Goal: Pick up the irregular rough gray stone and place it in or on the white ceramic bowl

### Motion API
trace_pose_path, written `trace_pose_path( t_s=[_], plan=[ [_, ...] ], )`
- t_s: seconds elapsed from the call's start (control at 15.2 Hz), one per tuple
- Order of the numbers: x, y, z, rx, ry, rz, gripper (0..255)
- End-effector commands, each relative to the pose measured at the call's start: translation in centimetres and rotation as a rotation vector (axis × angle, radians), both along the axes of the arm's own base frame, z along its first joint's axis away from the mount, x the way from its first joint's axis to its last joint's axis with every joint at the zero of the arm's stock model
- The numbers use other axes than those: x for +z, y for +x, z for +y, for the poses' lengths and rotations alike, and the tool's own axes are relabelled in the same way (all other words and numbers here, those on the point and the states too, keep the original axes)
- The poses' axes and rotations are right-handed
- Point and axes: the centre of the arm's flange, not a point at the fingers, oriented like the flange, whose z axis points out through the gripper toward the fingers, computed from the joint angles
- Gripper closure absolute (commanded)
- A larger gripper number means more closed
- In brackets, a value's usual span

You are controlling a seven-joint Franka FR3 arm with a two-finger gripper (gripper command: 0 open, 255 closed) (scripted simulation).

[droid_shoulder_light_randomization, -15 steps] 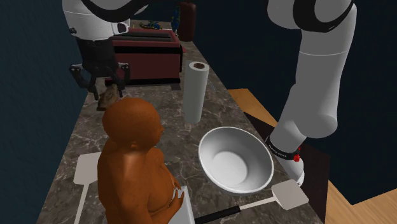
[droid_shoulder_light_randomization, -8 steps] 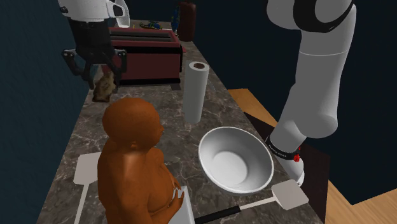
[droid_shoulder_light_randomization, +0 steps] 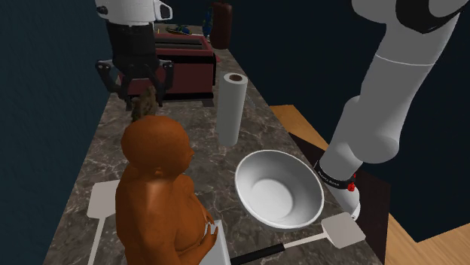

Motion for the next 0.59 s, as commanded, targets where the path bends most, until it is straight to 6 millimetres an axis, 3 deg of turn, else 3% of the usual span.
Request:
trace_pose_path(
  t_s=[0.0,0.53],
  plan=[
    [0.1,-2.6,-0.9,-0.002,-0.001,0.000,255],
    [0.2,-12.8,-3.7,-0.002,-0.001,0.000,255]
  ],
)
